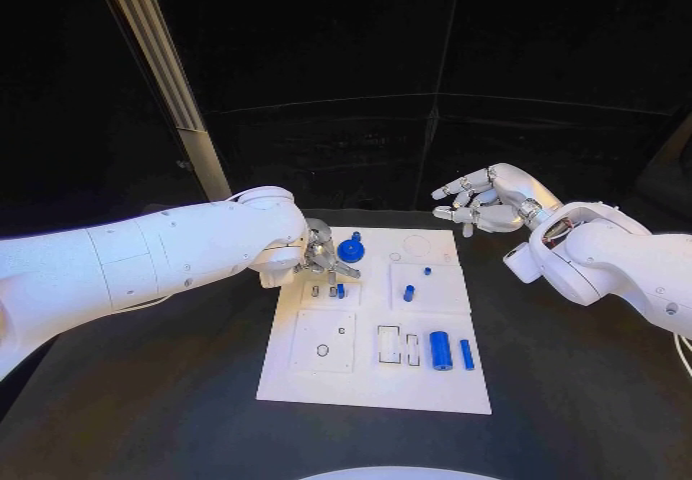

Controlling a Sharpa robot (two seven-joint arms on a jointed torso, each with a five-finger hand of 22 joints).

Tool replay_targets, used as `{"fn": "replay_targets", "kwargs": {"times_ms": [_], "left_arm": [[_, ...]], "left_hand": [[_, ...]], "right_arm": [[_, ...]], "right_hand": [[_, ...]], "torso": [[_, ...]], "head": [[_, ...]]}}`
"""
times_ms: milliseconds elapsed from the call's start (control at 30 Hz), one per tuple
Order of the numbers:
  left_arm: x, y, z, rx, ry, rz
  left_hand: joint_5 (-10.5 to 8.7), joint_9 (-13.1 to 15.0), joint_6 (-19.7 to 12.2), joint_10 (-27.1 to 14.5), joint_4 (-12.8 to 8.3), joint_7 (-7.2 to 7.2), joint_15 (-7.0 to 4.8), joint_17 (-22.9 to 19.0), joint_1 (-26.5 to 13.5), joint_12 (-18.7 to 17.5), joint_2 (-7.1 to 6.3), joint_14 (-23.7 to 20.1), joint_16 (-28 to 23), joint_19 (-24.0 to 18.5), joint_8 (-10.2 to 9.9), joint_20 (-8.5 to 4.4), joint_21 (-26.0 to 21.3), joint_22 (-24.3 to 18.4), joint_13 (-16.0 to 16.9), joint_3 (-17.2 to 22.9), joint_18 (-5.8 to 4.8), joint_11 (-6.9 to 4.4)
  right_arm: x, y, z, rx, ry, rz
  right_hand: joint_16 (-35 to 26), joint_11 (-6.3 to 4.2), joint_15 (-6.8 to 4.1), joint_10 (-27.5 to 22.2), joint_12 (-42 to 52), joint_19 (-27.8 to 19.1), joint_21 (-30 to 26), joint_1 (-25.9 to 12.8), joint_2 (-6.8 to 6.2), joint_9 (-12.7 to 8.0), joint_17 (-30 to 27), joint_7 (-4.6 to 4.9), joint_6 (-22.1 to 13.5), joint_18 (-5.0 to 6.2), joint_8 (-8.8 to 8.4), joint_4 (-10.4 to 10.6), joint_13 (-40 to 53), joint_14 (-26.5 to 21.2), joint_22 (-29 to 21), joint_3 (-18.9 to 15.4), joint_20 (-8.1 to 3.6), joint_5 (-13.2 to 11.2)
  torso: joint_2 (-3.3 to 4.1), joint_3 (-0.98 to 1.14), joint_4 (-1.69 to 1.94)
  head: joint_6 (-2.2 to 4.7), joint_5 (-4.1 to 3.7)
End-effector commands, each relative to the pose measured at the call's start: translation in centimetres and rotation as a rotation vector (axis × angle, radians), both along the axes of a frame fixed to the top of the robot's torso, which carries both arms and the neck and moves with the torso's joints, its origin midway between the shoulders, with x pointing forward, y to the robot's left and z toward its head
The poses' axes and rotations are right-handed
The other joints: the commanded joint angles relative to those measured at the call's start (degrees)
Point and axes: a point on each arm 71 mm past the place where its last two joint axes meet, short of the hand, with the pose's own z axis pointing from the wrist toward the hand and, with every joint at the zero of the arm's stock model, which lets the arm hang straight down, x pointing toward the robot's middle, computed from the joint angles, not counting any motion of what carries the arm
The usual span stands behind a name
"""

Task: Assemble the parts on the task board

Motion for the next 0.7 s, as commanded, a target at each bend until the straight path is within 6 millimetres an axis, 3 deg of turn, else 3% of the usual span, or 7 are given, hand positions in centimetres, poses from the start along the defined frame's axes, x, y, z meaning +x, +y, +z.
{"fn": "replay_targets", "kwargs": {"times_ms": [33, 700], "left_arm": [[0.03, 0.03, -0.10, 0.051, 0.022, -0.013], [0.24, -0.60, -0.76, 0.103, 0.058, -0.034]], "left_hand": [[0.01, 0.3, -0.5, 0.0, 0.0, -0.02, -0.28, 15.1, 0.4, 0.3, -0.13, 6.0, 0.2, 1.8, 0.5, -0.27, 0.2, 0.2, 0.0, -0.4, -1.05, -0.28], [0.24, 1.6, -1.5, 0.0, -0.1, 0.00, -0.25, 15.1, 1.5, 0.7, 0.53, 6.0, 0.2, 1.9, 1.3, -0.24, 0.6, 0.8, 0.5, -0.2, -1.14, -0.25]], "right_arm": [[0.12, 0.06, 0.06, 0.005, 0.007, -0.003], [0.39, 0.28, -0.12, 0.000, 0.018, 0.000]], "right_hand": [[-0.2, -0.01, 0.04, 0.5, -0.4, 0.5, -0.3, 0.1, -0.12, 0.1, -0.1, -0.19, -0.3, 0.34, 0.30, 0.1, -0.1, 0.4, -0.1, -0.5, -0.05, 0.4], [-0.4, -0.02, 0.04, 0.5, -0.4, 0.7, -0.6, 0.1, -0.07, 0.1, 0.0, -0.20, -0.4, 0.34, 0.31, 0.3, -0.4, 0.5, -0.4, -0.6, -0.06, 1.1]], "torso": [[0.04, -0.02, 0.05], [0.10, -0.03, 0.04]], "head": [[-0.11, 0.01], [-0.69, 0.12]]}}
